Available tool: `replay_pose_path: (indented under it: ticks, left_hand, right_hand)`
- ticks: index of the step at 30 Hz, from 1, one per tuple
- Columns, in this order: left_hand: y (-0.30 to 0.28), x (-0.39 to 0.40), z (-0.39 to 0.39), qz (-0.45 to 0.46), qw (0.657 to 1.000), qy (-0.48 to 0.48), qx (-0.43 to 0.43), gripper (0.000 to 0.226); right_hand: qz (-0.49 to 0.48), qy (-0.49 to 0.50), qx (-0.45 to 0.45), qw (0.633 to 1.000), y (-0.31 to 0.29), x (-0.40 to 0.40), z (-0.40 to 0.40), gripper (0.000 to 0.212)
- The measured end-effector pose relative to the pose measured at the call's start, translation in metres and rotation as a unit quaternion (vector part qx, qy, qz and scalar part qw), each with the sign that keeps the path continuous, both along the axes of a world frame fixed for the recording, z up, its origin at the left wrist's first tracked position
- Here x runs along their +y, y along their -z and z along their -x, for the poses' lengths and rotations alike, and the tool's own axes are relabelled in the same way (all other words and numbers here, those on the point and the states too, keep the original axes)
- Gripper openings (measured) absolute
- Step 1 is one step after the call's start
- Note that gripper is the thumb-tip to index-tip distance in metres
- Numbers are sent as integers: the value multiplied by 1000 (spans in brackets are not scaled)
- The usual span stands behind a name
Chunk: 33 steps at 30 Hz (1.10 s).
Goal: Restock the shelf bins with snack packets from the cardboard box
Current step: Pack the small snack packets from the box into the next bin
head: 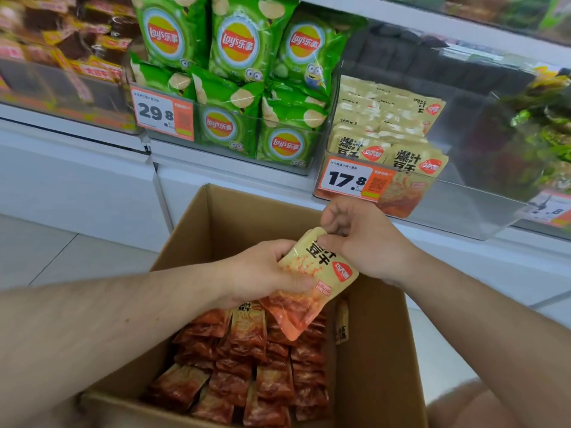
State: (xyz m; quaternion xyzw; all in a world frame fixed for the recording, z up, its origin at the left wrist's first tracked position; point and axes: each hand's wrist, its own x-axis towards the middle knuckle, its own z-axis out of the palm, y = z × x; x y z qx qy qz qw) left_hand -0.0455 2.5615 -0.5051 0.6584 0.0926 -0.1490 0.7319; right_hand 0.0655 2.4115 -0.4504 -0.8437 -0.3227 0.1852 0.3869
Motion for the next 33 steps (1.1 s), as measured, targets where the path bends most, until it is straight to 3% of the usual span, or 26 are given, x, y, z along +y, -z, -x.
replay_pose_path:
  ticks: [5, 7, 11, 14, 17, 26, 29, 33]
  left_hand:
    - [-13, -1, -4, 31, 996, -72, -45, 49]
    - [-26, 0, -7, 53, 991, -98, -67, 46]
    - [-54, -3, -13, 64, 984, -130, -107, 45]
    - [-66, -13, -17, 70, 981, -135, -119, 42]
    - [-76, -28, -25, 68, 981, -134, -127, 41]
    - [-118, -78, -79, -27, 988, -87, -127, 24]
    - [-129, -90, -98, -58, 988, -82, -120, 17]
    - [-144, -92, -133, -146, 955, -180, -182, 8]
  right_hand:
    - [-109, 127, -32, 985, -13, -8, -5, 27]
    - [-156, 166, 21, 973, -24, -15, -6, 30]
    - [-59, 54, 188, 979, -32, -28, 1, 47]
    - [-57, -7, 212, 976, -31, -30, 4, 31]
    - [-87, 3, 206, 975, -38, -37, 2, 21]
    - [-152, 112, 316, 930, -70, -81, -31, 23]
    - [-145, 151, 322, 923, -80, -96, -47, 15]
    - [-162, 221, 303, 913, -100, -121, -87, 10]
